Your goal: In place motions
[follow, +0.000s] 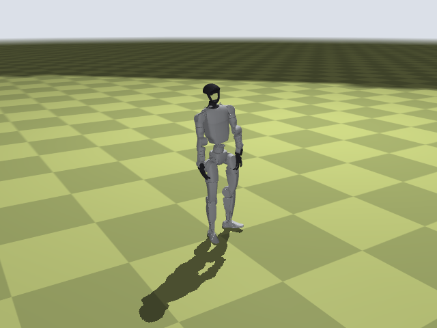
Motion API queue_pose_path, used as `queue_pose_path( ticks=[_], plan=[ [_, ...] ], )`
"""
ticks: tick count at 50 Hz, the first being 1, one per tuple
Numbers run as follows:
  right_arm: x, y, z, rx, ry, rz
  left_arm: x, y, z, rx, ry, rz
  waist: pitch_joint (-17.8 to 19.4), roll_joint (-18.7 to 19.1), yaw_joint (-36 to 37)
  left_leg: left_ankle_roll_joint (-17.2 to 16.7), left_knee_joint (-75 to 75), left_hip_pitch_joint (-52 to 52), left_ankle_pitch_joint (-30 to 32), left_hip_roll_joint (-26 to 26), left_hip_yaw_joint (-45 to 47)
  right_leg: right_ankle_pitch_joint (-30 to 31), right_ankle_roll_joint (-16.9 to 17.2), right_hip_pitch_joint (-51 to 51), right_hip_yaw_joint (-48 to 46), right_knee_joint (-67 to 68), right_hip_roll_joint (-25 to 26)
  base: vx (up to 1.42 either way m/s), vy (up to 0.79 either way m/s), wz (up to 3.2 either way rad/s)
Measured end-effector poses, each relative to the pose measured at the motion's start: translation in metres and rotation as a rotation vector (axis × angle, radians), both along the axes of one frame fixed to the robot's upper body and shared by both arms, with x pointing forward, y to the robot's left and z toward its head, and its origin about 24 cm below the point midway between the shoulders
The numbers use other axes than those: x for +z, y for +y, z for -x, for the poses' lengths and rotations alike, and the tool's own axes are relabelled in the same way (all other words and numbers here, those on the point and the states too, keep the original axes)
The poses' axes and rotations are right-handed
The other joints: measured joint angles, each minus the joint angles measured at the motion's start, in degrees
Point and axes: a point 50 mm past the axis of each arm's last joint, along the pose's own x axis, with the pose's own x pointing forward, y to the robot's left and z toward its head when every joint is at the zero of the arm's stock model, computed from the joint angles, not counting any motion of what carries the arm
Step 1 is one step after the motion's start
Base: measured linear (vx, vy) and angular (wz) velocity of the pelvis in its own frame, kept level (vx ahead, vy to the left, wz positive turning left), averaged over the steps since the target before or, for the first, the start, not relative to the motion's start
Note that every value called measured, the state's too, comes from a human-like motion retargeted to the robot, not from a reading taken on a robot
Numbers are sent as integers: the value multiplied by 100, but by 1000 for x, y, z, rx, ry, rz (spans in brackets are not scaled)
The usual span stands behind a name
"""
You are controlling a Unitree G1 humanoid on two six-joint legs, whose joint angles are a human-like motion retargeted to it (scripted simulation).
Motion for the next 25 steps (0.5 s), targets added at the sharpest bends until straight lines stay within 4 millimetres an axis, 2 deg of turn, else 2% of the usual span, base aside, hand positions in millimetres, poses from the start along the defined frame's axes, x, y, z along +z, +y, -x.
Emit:
queue_pose_path(
  ticks=[2, 5, 8, 11, 13, 15, 17, 20, 22, 25],
  plan=[
    [4, 17, -56, 69, -141, -78, 8, 10, -60, -47, -155, -9, -30, -68, 55, -9, -21, 19, 31, -23, 26, 38, -7, -9, 12, -2, -19, -18, -2, -7],
    [29, 49, -151, 226, -409, -197, 40, 20, -161, -107, -431, -48, -159, -161, 174, -18, -83, 71, 79, -48, 112, 93, -18, -39, 41, 3, -33, -4, -3, -9],
    [73, 74, -232, 364, -678, -242, 88, 33, -238, -132, -655, -98, -292, -231, 227, -13, -95, 78, 97, -28, 176, 126, -18, -83, 94, 24, -18, 3, -8, -21],
    [128, 93, -294, 460, -941, -241, 140, 42, -294, -131, -833, -162, -372, -238, 206, -5, -77, 37, 102, 8, 192, 142, -15, -122, 112, 27, 12, 3, -4, -9],
    [166, 100, -326, 509, -1094, -215, 174, 43, -323, -130, -929, -201, -369, -223, 155, -1, -61, 0, 111, 23, 184, 142, -15, -131, 92, 24, 25, -6, -1, 9],
    [200, 106, -348, 535, -1220, -181, 206, 42, -345, -146, -1026, -234, -372, -213, 97, -3, -54, -21, 119, 29, 172, 137, -13, -124, 66, 16, 29, -3, 0, 7],
    [232, 109, -365, 523, -1334, -149, 237, 42, -362, -170, -1117, -268, -373, -211, 78, -10, -46, -61, 116, 35, 175, 130, -12, -159, 66, 20, 29, 0, 0, 0],
    [273, 109, -383, 464, -1469, -117, 270, 39, -378, -162, -1192, -324, -400, -222, 102, -17, -47, -78, 98, 31, 208, 130, -8, -202, 97, 20, 21, 0, 0, 0],
    [291, 109, -390, 413, -1522, -111, 287, 39, -385, -108, -1240, -339, -388, -228, 117, -18, -45, -58, 77, 31, 232, 131, -5, -202, 114, 14, 15, 0, 0, 0],
    [307, 106, -395, 399, -1558, -102, 304, 38, -392, 0, -1314, -347, -362, -230, 133, -20, -51, 10, 41, 31, 264, 124, -9, -168, 149, 3, 18, 0, 0, 0]
  ],
)
